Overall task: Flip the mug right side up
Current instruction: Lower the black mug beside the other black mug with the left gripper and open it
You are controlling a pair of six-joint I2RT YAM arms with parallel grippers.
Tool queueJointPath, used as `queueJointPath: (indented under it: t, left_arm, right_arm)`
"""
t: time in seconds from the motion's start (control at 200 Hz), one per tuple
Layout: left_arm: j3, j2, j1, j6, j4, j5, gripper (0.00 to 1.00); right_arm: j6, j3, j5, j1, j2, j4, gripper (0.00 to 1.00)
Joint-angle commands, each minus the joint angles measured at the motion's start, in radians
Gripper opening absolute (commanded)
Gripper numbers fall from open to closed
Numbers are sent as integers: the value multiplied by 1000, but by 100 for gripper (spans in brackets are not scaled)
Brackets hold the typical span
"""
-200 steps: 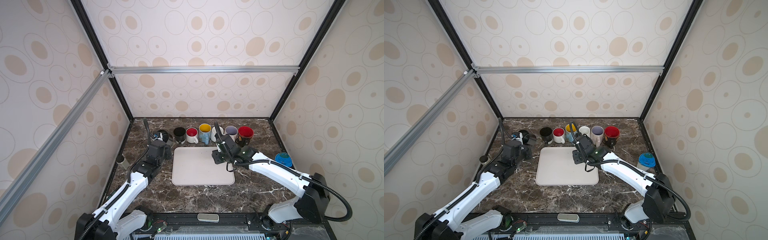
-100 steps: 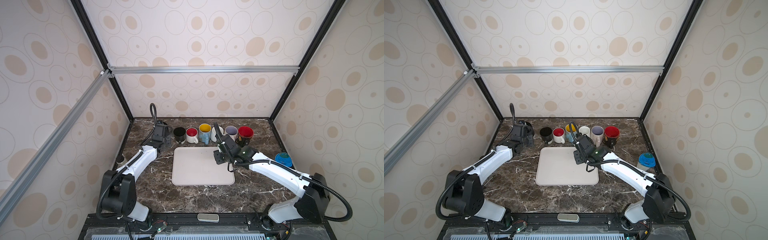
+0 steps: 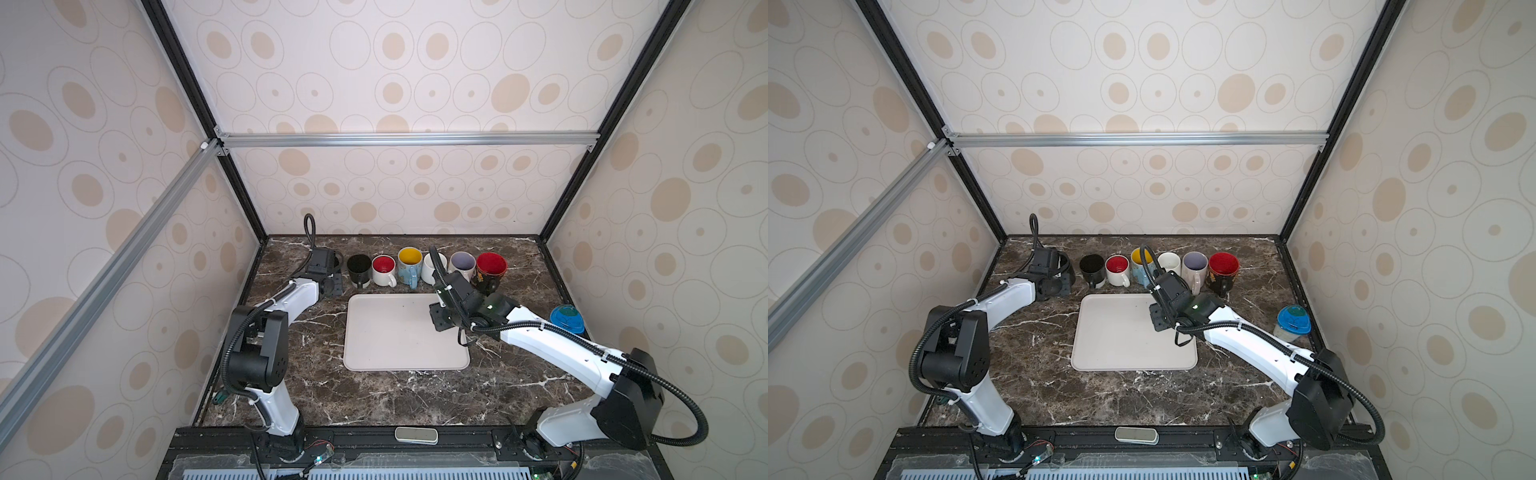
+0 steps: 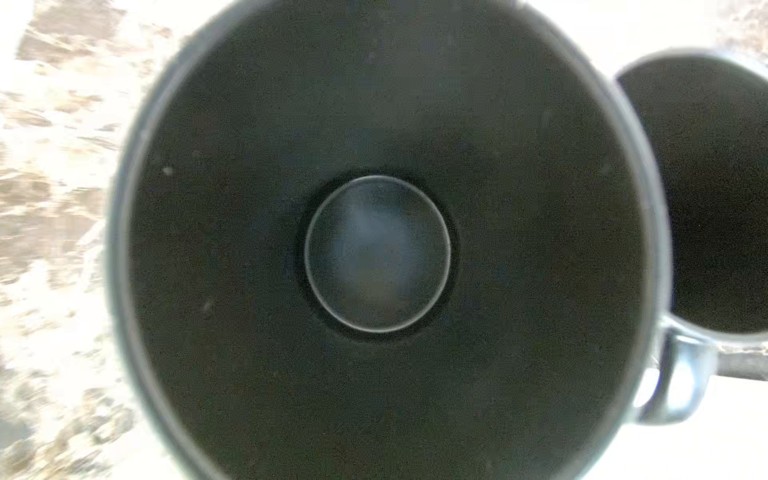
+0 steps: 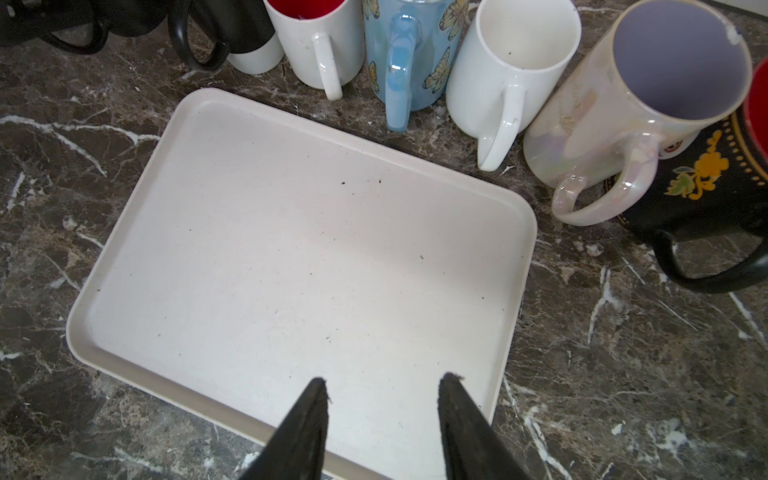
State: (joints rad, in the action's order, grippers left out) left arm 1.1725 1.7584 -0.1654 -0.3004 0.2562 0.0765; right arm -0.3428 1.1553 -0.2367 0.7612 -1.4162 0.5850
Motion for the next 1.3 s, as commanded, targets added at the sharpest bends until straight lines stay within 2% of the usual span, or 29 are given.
queueJointPath:
  t: [0.0, 0.19, 0.685, 0.775, 0.865, 1.115, 1.21, 1.296]
  left_arm:
    - [62, 4, 1, 9, -87, -10, 0]
    - [59, 28, -3, -11, -117, -52, 0]
    - [78, 89, -38, -16, -110, -11, 0]
    - [81, 96, -41, -18, -107, -1, 22]
    - [82, 97, -43, -19, -108, 3, 38]
    - [94, 74, -48, -17, -82, 34, 61]
    - [92, 26, -52, -14, -58, 72, 76]
    - [71, -46, -58, -20, -39, 126, 98]
  right_arm:
    - [-5, -8, 1, -3, 18, 30, 46]
    - [-12, -19, 11, -4, 15, 23, 46]
    - [-21, -27, 23, -5, 10, 38, 46]
    - [-22, -31, 22, -4, 13, 40, 46]
    - [-22, -32, 20, -3, 15, 40, 46]
    - [-24, -29, 17, -4, 25, 50, 46]
    - [-24, -20, 6, -3, 43, 66, 46]
    - [-25, -22, -15, -5, 68, 77, 46]
